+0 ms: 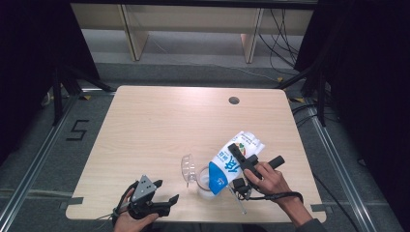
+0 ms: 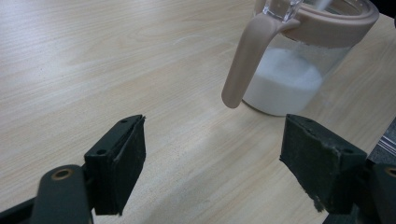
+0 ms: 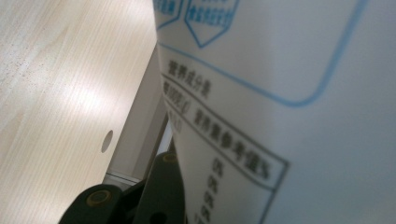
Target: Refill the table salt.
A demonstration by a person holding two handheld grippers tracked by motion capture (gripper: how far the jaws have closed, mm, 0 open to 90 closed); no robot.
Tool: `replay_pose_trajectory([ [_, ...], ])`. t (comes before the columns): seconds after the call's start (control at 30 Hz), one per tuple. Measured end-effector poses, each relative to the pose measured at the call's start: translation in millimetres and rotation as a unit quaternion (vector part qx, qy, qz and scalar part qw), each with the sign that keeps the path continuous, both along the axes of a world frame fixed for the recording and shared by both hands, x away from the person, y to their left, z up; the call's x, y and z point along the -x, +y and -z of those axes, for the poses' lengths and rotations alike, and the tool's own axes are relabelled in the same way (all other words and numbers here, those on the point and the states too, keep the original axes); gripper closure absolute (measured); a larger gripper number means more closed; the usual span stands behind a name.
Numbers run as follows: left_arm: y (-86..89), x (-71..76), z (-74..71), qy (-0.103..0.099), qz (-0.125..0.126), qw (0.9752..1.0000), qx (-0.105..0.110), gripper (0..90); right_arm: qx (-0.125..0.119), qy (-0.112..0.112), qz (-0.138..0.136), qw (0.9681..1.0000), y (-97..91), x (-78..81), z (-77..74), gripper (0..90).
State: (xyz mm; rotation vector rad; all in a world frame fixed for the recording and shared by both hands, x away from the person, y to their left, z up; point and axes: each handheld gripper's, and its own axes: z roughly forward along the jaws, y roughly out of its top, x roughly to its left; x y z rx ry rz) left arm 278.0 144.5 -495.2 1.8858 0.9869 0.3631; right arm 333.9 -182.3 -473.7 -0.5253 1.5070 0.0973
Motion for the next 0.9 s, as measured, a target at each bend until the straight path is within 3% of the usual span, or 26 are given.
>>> replay_pose_trajectory([
  [0.67,-0.2,-0.1,0.4,-0.001,-0.003,1.0,0.003,21.7,-0.002,0.0,-0.004,1.0,0.4,0.3,-0.9,76.3],
  [0.73,1.1,-1.3,-0.1,-0.008,0.007,0.9999,-0.005,21.7,-0.004,0.002,-0.003,1.0,0.1,0.4,-0.3,76.4],
  [0.9,0.0,-0.3,0.3,0.0,-0.002,1.0,0.002,21.7,-0.002,-0.001,-0.001,1.0,0.4,0.9,-1.3,76.4],
])
